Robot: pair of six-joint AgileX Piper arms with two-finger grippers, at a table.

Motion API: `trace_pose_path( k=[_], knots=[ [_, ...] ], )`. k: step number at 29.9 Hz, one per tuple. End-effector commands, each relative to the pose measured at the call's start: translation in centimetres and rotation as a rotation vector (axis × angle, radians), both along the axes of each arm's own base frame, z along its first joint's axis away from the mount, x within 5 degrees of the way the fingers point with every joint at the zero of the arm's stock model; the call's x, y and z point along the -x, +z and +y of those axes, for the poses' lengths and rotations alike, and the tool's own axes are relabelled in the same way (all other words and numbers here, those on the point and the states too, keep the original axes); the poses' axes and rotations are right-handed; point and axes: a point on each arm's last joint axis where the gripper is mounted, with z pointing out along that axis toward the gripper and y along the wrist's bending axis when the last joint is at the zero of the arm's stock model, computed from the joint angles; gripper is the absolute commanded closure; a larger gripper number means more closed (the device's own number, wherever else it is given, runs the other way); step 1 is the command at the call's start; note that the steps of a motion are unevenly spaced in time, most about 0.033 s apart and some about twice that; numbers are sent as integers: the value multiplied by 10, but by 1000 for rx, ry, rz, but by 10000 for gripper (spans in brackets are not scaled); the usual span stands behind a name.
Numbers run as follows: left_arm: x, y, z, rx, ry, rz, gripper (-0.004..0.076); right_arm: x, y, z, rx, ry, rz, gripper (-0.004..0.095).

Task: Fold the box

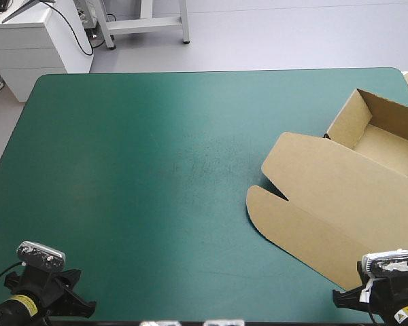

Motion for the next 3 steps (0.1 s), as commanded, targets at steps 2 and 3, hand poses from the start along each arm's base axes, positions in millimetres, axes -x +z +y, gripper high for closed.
trace_pose_path(
  k=[2, 3],
  knots=[
    [-4, 10, -2, 28, -1, -60, 731, -4, 12, 0, 4, 1, -72, 924],
    [-4, 10, -2, 28, -1, -60, 731, -4, 12, 0, 4, 1, -72, 924]
  ],
)
